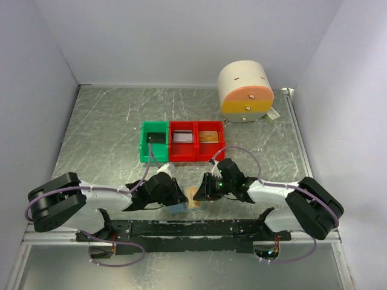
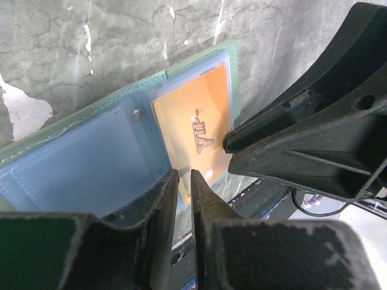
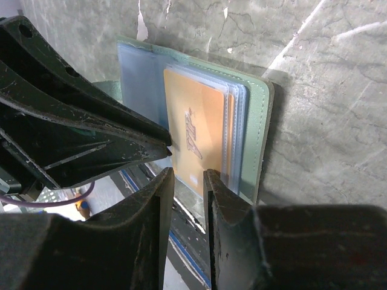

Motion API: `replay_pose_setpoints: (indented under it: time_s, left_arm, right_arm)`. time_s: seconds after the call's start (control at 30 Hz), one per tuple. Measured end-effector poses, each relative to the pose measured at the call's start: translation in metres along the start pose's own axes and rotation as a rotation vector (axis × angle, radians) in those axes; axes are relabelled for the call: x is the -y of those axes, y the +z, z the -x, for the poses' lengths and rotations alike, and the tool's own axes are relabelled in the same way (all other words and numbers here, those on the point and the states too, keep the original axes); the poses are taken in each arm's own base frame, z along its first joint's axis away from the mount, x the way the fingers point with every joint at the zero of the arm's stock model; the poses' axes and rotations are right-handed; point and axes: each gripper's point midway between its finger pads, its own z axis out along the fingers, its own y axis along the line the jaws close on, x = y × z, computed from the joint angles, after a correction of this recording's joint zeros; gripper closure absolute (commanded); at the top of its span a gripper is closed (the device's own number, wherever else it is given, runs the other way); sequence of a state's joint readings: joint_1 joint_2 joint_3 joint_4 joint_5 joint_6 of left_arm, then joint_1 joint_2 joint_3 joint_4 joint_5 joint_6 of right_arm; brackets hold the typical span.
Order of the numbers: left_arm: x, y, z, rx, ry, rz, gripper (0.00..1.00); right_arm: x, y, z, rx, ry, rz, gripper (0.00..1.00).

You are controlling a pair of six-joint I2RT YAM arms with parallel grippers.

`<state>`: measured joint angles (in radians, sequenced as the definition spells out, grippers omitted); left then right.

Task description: Take the credit cards out of the card holder

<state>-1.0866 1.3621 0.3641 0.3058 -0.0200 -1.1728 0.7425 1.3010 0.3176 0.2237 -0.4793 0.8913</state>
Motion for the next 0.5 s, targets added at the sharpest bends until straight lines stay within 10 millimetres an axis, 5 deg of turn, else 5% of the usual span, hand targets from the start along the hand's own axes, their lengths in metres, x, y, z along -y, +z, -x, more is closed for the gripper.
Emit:
replay_pose_setpoints:
  time_s: [0.5]
  left_arm:
    - [-0.007,0.0007,0.0015,0.006,-0.01,0.054,0.71]
  right_arm:
    - [-0.0019,0.004,0.0,-0.009,0.002,0.019,0.72]
